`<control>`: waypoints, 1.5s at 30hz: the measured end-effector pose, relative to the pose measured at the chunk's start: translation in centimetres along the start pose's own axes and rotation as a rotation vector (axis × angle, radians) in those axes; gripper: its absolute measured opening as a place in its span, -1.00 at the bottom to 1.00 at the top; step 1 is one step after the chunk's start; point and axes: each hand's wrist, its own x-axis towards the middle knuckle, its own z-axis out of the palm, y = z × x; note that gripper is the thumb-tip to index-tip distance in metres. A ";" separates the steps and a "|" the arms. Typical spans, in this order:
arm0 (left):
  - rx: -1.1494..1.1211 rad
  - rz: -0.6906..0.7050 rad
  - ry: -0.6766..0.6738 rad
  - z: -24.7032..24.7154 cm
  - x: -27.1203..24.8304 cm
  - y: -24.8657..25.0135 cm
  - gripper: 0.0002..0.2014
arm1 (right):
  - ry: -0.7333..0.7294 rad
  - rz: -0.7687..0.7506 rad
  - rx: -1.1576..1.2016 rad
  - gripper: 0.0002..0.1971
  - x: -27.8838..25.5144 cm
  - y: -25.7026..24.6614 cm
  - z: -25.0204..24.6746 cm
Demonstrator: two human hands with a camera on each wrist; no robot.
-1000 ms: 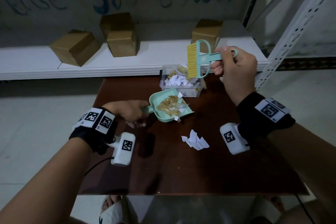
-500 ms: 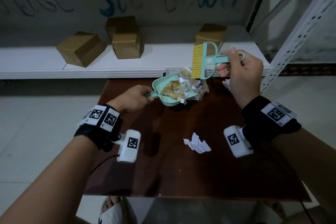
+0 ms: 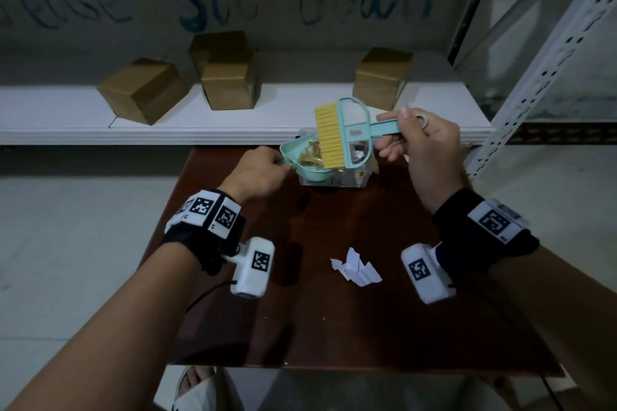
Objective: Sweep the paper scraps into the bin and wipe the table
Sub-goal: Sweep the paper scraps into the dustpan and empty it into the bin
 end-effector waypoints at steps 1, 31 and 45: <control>0.002 0.003 -0.001 0.0 0.0 0.1 -0.73 | -0.013 0.006 -0.025 -0.67 -0.2 0.2 0.2; 0.032 0.008 0.052 -0.4 -0.3 -0.8 -0.76 | 0.009 -0.096 -0.124 -0.74 0.0 1.2 0.7; 0.075 0.027 0.071 -0.2 0.1 -1.0 -0.75 | -0.125 -0.085 -0.127 -0.75 -0.2 1.9 0.9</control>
